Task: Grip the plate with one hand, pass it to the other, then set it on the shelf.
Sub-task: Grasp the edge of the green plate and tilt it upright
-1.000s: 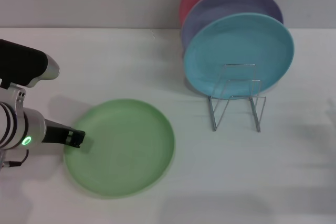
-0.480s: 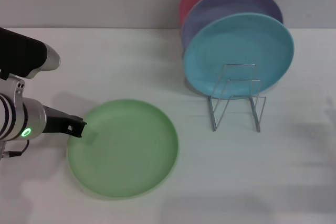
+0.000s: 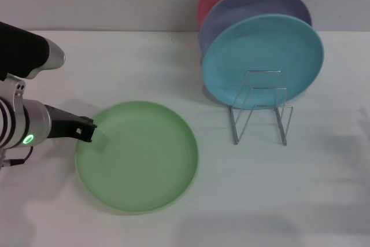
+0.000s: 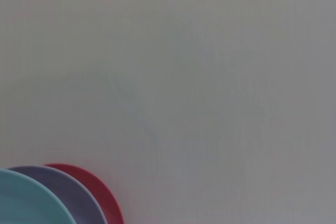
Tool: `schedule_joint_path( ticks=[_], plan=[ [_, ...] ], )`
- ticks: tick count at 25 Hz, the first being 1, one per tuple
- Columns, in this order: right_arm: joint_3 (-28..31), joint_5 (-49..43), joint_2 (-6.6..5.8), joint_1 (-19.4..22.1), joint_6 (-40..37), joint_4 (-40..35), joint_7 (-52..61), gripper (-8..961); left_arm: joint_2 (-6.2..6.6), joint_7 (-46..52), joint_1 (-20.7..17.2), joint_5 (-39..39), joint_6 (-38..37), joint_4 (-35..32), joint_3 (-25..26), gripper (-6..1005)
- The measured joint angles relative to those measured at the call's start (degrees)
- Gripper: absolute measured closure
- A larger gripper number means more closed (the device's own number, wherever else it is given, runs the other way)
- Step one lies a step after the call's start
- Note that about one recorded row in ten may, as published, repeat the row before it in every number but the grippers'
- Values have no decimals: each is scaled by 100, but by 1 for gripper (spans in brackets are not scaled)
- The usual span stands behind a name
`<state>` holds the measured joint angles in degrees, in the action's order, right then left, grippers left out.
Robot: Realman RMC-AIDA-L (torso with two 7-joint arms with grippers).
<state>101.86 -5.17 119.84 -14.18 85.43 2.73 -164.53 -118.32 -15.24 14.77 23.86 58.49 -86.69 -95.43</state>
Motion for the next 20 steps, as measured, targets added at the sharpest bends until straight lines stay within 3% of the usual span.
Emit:
schedule_joint_path(
  ticks=[20],
  plan=[
    [0, 10, -23, -76, -2, 11, 3, 128, 11, -129, -28, 22, -14, -431, 65, 985]
  ],
)
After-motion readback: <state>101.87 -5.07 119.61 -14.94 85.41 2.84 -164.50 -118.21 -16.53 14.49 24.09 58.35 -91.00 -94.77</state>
